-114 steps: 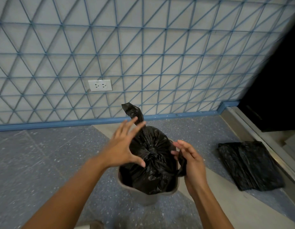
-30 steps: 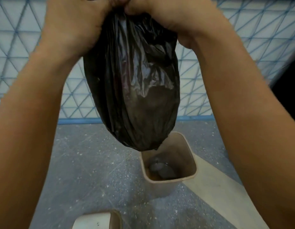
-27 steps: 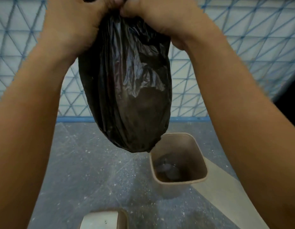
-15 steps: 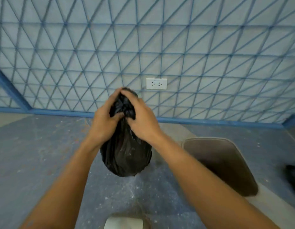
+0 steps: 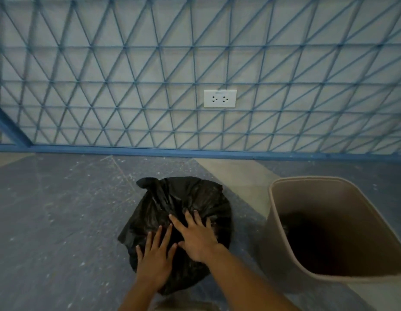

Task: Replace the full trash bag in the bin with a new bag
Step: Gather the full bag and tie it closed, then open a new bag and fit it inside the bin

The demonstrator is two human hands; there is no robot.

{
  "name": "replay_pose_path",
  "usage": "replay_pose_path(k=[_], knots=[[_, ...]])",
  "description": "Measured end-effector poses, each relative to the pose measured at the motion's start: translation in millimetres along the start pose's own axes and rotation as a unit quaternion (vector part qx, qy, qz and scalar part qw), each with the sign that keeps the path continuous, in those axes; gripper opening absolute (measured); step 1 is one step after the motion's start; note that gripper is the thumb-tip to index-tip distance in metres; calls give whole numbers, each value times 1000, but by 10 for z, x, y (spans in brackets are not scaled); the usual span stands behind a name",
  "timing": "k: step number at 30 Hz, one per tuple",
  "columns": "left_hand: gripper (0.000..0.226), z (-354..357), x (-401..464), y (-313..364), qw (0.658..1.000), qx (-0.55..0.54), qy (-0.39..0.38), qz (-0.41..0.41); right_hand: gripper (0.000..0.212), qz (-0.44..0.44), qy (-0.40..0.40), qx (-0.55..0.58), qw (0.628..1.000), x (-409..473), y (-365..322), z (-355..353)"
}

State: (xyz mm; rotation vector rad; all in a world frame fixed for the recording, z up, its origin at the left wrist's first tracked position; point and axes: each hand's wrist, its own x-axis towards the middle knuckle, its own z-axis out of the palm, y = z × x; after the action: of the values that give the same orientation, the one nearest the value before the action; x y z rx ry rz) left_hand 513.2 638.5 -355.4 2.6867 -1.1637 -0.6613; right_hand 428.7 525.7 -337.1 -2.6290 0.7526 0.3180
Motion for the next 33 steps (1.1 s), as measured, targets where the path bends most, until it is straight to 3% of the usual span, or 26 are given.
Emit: replay_pose_path(k=[2,5,8,15,21,25,33], knots=[[53,-158,6,124,995,-77,64,0,78,-4,9,17,1000,-76,-32,-192],[44,-466,-42,496,946,-261,193,20,69,3,38,31,999,-287,26,-652],[39,-814,-139,1094,907,-351,224,68,50,5,117,13,993,-620,237,-1223],[32,-1440,-575,2913,843,-403,173,311,31,125,263,-41,956,-1881,1197,-2563],[30,-1323,-1206,4384,815,-395,104,411,26,259,339,-9,904,-3241,2314,-3098],[28,-851,-1459,5234,806,-383,72,445,22,335,380,34,862,-3974,3204,-2938],[32,1027,-1519,6451,859,-349,-37,373,28,430,343,51,833,-4721,5087,-1600]])
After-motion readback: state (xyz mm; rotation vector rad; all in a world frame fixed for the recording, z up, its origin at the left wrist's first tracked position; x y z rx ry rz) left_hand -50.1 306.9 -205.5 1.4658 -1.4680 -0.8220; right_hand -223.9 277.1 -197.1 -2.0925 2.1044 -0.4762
